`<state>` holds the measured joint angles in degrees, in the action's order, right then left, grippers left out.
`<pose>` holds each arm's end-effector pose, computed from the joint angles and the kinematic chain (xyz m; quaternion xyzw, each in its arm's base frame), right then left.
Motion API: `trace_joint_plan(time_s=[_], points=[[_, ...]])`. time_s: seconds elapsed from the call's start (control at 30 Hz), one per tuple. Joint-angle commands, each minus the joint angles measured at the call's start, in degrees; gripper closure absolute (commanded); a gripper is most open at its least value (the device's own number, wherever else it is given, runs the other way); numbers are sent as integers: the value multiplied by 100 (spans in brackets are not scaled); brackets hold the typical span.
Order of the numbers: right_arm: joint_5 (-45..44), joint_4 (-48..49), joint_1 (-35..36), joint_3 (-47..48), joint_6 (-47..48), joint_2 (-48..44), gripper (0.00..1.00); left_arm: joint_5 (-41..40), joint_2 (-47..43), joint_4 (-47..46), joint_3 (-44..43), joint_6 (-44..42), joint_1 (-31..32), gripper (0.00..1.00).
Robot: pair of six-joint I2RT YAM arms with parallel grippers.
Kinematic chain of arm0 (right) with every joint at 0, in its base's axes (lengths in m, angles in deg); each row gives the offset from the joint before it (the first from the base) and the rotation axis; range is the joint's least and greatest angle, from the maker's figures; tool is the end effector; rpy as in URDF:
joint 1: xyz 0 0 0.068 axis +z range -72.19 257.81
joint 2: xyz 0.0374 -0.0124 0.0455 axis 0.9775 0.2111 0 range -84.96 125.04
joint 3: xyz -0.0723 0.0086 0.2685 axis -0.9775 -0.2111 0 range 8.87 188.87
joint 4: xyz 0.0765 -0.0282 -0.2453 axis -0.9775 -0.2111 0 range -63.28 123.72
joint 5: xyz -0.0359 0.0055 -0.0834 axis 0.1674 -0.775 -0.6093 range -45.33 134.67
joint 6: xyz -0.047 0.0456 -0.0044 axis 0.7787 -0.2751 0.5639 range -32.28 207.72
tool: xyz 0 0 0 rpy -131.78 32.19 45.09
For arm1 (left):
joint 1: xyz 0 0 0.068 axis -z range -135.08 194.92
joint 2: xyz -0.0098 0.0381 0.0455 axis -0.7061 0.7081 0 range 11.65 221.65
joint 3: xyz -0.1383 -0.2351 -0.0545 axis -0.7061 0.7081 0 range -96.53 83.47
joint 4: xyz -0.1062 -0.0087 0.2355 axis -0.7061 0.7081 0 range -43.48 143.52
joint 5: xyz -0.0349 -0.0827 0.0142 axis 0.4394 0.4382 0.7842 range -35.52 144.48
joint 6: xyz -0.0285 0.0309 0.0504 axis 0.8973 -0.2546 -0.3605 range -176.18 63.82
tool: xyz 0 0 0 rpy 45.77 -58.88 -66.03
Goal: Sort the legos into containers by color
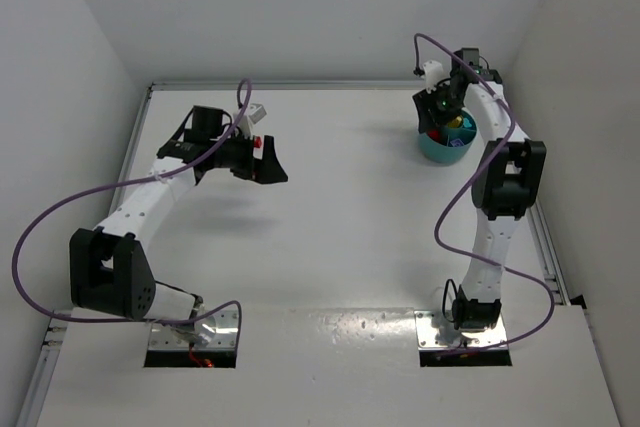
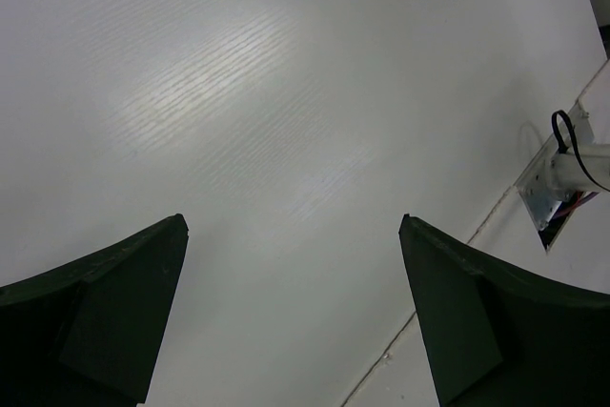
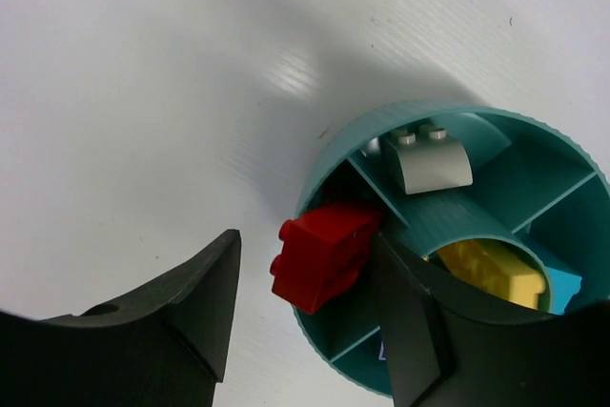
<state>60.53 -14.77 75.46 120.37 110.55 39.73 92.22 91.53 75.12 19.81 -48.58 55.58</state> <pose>0.4815 -0.0057 0.2295 -0.2040 0.9390 0.0777 0.2657 0.2918 -0.0871 0.2879 0.1476 0.8700 -0.3525 0.3115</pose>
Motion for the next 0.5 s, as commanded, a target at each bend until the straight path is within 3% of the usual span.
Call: trace_joint_plan(time_s=[0.0,0.27,0.47], points=[[303,366,59,100,-305,-418,43,6,-121,-206,46,23,-64,0],[962,910,112,30,-841,-1147,39,-1030,-394,-539,46,-64,-64,0],[1683,1017,112,-23,-1395,-1719,38,-2313,377,-119,-778,-1611,-64,0]])
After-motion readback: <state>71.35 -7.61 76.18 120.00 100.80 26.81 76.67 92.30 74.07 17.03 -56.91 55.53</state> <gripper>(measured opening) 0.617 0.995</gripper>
